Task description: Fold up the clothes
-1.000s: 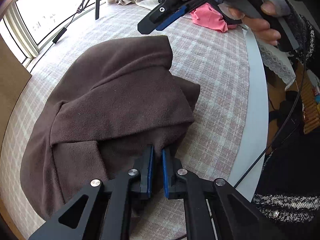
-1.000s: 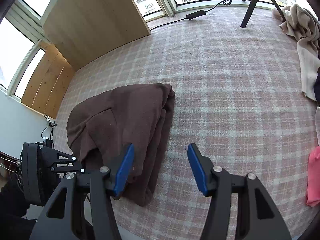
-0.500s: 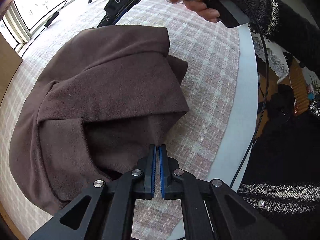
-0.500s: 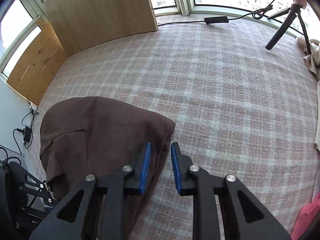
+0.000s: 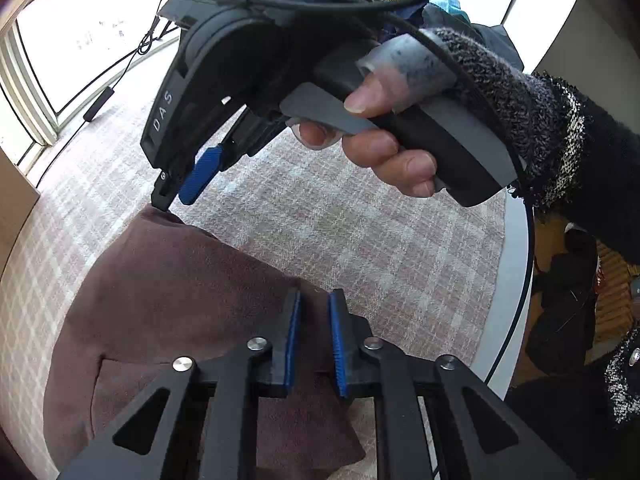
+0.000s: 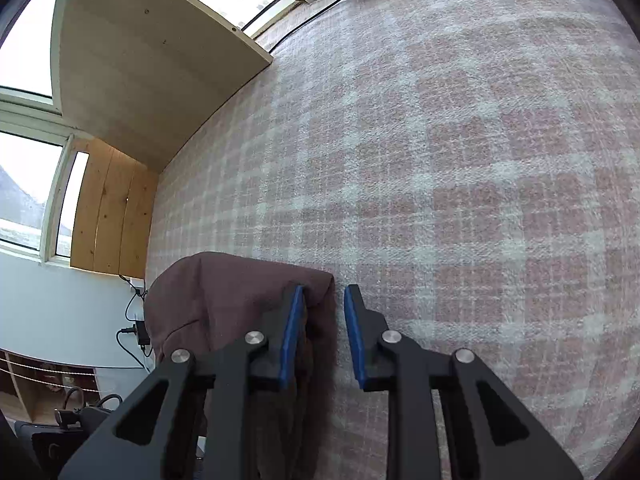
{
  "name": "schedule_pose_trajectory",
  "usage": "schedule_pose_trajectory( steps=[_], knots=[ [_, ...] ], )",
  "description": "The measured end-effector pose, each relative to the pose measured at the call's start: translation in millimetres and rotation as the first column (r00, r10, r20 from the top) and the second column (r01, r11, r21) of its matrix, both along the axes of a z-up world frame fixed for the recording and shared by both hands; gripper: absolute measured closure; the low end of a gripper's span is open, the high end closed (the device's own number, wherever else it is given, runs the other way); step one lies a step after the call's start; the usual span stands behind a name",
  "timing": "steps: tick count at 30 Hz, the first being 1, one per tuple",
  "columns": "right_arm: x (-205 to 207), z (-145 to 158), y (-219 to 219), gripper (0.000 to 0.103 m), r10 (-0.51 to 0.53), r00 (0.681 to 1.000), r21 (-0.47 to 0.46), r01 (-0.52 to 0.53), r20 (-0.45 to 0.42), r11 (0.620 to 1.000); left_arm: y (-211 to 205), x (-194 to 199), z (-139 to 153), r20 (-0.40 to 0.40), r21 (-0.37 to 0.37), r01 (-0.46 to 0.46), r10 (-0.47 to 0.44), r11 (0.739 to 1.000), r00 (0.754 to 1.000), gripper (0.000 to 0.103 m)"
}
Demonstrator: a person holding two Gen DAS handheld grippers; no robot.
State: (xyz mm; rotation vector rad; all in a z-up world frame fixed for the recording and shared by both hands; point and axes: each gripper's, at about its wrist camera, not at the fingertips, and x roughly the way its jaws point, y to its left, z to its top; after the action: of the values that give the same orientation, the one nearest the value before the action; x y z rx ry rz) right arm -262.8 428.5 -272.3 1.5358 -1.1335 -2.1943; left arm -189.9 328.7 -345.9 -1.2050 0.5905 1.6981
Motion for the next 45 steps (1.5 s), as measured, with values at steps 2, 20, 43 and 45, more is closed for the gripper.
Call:
schedule_pose_trajectory(
  steps=[2,20,43,45],
  knots=[
    [2,1,2,0.098,-0.005,1.000,-0.056,0.004,-0.023,0.998,-5,0,-9,0.031,0.009,0.003,-0.004,1.000,1.000,0.096],
    [2,61,-40,0.068,0.098,0.995,0.501,-0.070,-0.028,0.863,-38,33,19,-0.063,0.025,-0.005,0.007,1.000,0.998,0.084],
    [8,83,-305,0.094,0.707,0.706,0.543,-0.611,0.042,0.577,-304,16,15,0.022,0.111,-0.543,0.544,0.832,0.839,0.075],
    [9,87,-304,0.094,0.706,0.707,0.514,-0.620,0.038,0.594,-304,12,20,0.043,0.149,-0.542,0.542,0.827,0.839,0.075]
  ],
)
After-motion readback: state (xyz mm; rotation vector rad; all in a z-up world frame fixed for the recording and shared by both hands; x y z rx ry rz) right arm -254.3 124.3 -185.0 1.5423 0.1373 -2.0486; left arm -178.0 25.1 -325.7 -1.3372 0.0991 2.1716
